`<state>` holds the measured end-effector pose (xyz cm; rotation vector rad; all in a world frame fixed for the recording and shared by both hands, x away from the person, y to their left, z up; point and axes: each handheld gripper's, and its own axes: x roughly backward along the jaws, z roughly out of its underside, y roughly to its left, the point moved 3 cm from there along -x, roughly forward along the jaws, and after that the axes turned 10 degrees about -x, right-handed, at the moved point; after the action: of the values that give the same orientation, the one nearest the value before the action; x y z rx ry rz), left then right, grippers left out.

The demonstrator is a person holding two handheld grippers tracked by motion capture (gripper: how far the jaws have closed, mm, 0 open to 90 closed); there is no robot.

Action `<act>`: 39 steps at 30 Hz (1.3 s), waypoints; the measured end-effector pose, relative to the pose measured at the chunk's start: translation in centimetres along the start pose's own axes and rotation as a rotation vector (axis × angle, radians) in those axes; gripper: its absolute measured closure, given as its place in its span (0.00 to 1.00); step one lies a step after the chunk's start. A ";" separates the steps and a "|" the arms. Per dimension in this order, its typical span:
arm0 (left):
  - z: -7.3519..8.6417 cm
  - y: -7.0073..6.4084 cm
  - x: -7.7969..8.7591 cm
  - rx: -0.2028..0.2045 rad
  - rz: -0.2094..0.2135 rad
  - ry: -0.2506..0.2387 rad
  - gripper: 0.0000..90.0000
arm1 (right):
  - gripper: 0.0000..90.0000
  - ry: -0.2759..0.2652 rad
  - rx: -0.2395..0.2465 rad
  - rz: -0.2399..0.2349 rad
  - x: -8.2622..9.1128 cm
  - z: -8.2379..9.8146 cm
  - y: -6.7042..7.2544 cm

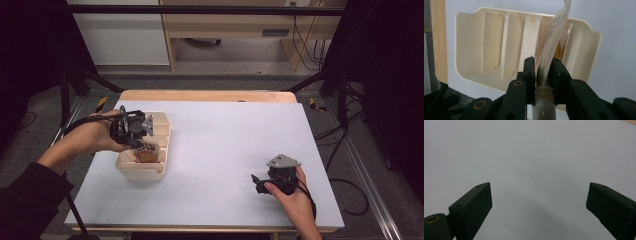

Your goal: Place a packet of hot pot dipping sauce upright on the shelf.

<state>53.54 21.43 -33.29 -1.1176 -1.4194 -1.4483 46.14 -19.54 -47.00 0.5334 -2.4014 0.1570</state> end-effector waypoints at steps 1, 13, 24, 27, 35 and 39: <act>0.0 0.0 0.0 0.000 0.000 0.001 0.85 | 0.08 -0.001 0.002 0.001 0.0 0.0 0.0; 0.2 -0.1 -0.6 -0.001 0.011 -0.003 0.84 | 0.08 -0.002 0.002 0.001 0.0 0.0 0.0; 1.0 0.1 -1.0 0.016 0.023 -0.016 0.84 | 0.08 0.000 0.008 0.002 -0.1 0.0 0.0; 1.4 0.0 -1.1 0.024 0.019 -0.015 0.84 | 0.08 0.002 0.005 0.000 -0.1 0.0 0.0; 1.8 -0.1 -0.9 0.069 0.005 -0.043 0.53 | 0.08 0.007 0.007 0.002 -0.1 0.1 0.1; 1.3 0.1 -0.1 0.105 -0.054 -0.084 0.25 | 0.08 0.008 0.007 0.002 -0.1 0.1 0.1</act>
<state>53.72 22.70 -33.41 -1.0925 -1.5760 -1.3616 46.14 -19.44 -47.12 0.5331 -2.3947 0.1680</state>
